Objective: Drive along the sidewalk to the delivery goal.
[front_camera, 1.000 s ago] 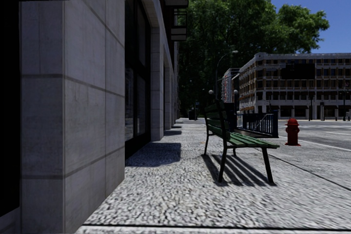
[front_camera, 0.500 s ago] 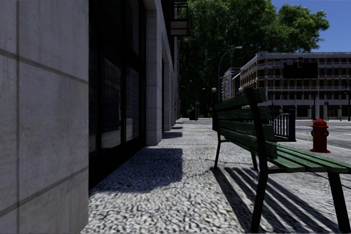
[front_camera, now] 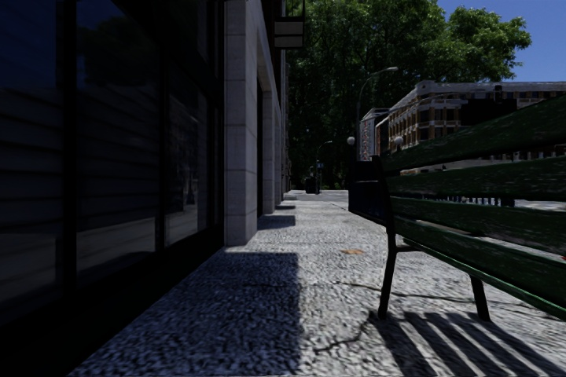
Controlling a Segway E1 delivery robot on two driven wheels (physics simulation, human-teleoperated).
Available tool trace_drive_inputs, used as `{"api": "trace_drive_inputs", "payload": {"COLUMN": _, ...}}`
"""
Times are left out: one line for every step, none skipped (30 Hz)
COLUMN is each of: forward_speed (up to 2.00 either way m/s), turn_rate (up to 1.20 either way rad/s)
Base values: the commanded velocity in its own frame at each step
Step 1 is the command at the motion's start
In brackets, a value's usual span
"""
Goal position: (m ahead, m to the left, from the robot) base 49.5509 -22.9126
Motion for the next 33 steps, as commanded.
{"api": "trace_drive_inputs", "payload": {"forward_speed": 2.0, "turn_rate": 0.0}}
{"api": "trace_drive_inputs", "payload": {"forward_speed": 2.0, "turn_rate": 0.0}}
{"api": "trace_drive_inputs", "payload": {"forward_speed": 2.0, "turn_rate": 0.0}}
{"api": "trace_drive_inputs", "payload": {"forward_speed": 2.0, "turn_rate": 0.0}}
{"api": "trace_drive_inputs", "payload": {"forward_speed": 2.0, "turn_rate": 0.0}}
{"api": "trace_drive_inputs", "payload": {"forward_speed": 2.0, "turn_rate": 0.0}}
{"api": "trace_drive_inputs", "payload": {"forward_speed": 2.0, "turn_rate": 0.0}}
{"api": "trace_drive_inputs", "payload": {"forward_speed": 2.0, "turn_rate": 0.0}}
{"api": "trace_drive_inputs", "payload": {"forward_speed": 2.0, "turn_rate": 0.0}}
{"api": "trace_drive_inputs", "payload": {"forward_speed": 2.0, "turn_rate": 0.0}}
{"api": "trace_drive_inputs", "payload": {"forward_speed": 2.0, "turn_rate": 0.0}}
{"api": "trace_drive_inputs", "payload": {"forward_speed": 2.0, "turn_rate": 0.0}}
{"api": "trace_drive_inputs", "payload": {"forward_speed": 2.0, "turn_rate": 0.0}}
{"api": "trace_drive_inputs", "payload": {"forward_speed": 2.0, "turn_rate": 0.0}}
{"api": "trace_drive_inputs", "payload": {"forward_speed": 2.0, "turn_rate": -0.07}}
{"api": "trace_drive_inputs", "payload": {"forward_speed": 2.0, "turn_rate": -0.13}}
{"api": "trace_drive_inputs", "payload": {"forward_speed": 2.0, "turn_rate": -0.16}}
{"api": "trace_drive_inputs", "payload": {"forward_speed": 2.0, "turn_rate": -0.16}}
{"api": "trace_drive_inputs", "payload": {"forward_speed": 2.0, "turn_rate": -0.17}}
{"api": "trace_drive_inputs", "payload": {"forward_speed": 2.0, "turn_rate": -0.21}}
{"api": "trace_drive_inputs", "payload": {"forward_speed": 2.0, "turn_rate": -0.25}}
{"api": "trace_drive_inputs", "payload": {"forward_speed": 2.0, "turn_rate": -0.25}}
{"api": "trace_drive_inputs", "payload": {"forward_speed": 2.0, "turn_rate": -0.29}}
{"api": "trace_drive_inputs", "payload": {"forward_speed": 2.0, "turn_rate": -0.3}}
{"api": "trace_drive_inputs", "payload": {"forward_speed": 2.0, "turn_rate": -0.3}}
{"api": "trace_drive_inputs", "payload": {"forward_speed": 2.0, "turn_rate": -0.3}}
{"api": "trace_drive_inputs", "payload": {"forward_speed": 2.0, "turn_rate": -0.3}}
{"api": "trace_drive_inputs", "payload": {"forward_speed": 2.0, "turn_rate": -0.3}}
{"api": "trace_drive_inputs", "payload": {"forward_speed": 2.0, "turn_rate": -0.3}}
{"api": "trace_drive_inputs", "payload": {"forward_speed": 2.0, "turn_rate": -0.3}}
{"api": "trace_drive_inputs", "payload": {"forward_speed": 2.0, "turn_rate": -0.3}}
{"api": "trace_drive_inputs", "payload": {"forward_speed": 2.0, "turn_rate": -0.3}}
{"api": "trace_drive_inputs", "payload": {"forward_speed": 2.0, "turn_rate": -0.3}}
